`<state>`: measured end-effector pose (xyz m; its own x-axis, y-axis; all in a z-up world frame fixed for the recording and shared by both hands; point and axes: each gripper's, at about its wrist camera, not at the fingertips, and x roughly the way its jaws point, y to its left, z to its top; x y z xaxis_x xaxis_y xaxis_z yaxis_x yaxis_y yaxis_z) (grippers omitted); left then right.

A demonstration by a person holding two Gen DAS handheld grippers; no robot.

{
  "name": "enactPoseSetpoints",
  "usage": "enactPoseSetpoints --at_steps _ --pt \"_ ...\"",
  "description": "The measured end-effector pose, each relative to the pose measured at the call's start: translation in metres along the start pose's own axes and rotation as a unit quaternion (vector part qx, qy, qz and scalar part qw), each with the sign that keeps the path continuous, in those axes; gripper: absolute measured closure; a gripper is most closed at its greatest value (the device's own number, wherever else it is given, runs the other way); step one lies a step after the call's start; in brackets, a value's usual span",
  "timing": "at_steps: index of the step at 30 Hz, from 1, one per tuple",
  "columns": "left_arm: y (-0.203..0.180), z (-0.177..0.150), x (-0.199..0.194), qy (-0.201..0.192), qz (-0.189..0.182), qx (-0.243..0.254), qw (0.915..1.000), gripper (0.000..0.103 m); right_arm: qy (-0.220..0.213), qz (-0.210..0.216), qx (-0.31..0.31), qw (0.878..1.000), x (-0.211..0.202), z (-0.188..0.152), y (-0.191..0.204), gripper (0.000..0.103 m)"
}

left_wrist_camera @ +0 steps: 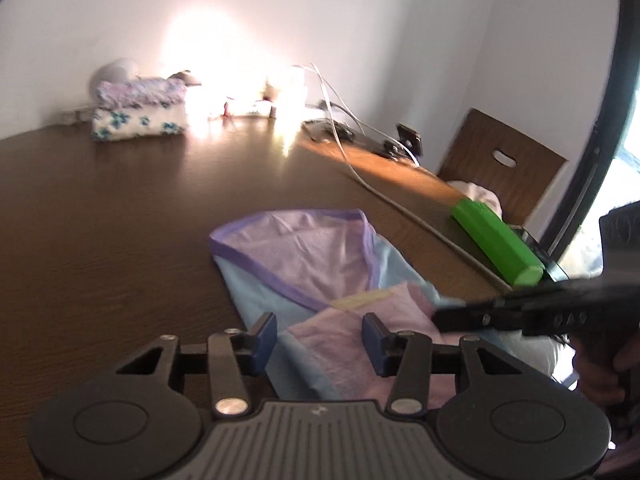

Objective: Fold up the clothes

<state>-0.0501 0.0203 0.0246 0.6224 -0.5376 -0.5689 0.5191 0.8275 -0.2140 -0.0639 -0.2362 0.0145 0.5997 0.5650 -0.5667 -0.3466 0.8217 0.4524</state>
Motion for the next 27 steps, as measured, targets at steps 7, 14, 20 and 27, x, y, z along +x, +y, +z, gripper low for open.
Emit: enactPoseSetpoints --at_steps 7,14,20,27 --pt "-0.046 -0.013 0.013 0.024 -0.032 0.071 0.9967 0.054 -0.003 0.046 0.089 0.995 -0.003 0.005 -0.030 0.060" --pt "-0.055 -0.022 0.017 0.040 -0.018 0.120 0.9918 0.054 0.003 0.076 0.156 0.985 0.018 0.012 -0.047 0.088" --pt "-0.057 -0.024 0.018 0.043 -0.016 0.137 0.9896 0.053 -0.098 0.021 0.156 0.983 -0.005 0.017 -0.051 0.095" --pt "-0.055 -0.023 0.018 0.040 -0.018 0.128 0.9908 0.052 -0.079 -0.009 -0.023 0.997 -0.014 0.011 0.000 0.092"
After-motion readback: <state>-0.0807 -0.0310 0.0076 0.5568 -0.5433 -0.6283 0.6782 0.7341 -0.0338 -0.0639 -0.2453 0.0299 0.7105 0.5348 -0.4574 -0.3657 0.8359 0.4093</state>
